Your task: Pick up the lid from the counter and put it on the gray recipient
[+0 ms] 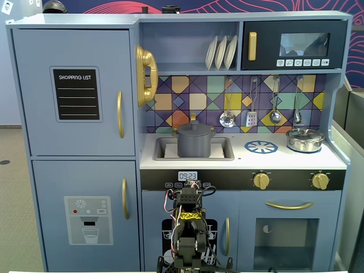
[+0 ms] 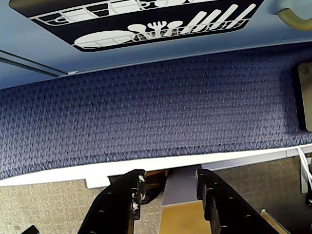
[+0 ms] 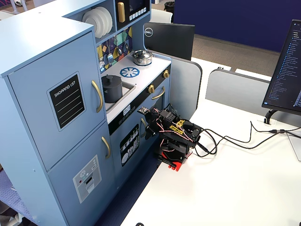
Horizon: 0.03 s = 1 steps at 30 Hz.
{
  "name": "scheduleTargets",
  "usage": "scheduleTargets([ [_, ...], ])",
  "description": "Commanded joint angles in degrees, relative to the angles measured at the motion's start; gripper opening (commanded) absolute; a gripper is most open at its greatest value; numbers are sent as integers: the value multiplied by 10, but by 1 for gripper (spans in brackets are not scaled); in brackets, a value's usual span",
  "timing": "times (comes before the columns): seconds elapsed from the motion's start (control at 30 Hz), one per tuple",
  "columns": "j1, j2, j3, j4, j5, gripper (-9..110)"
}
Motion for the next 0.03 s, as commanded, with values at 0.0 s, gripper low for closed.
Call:
scheduleTargets([
  [0.0,7,-4,0,99,10,4],
])
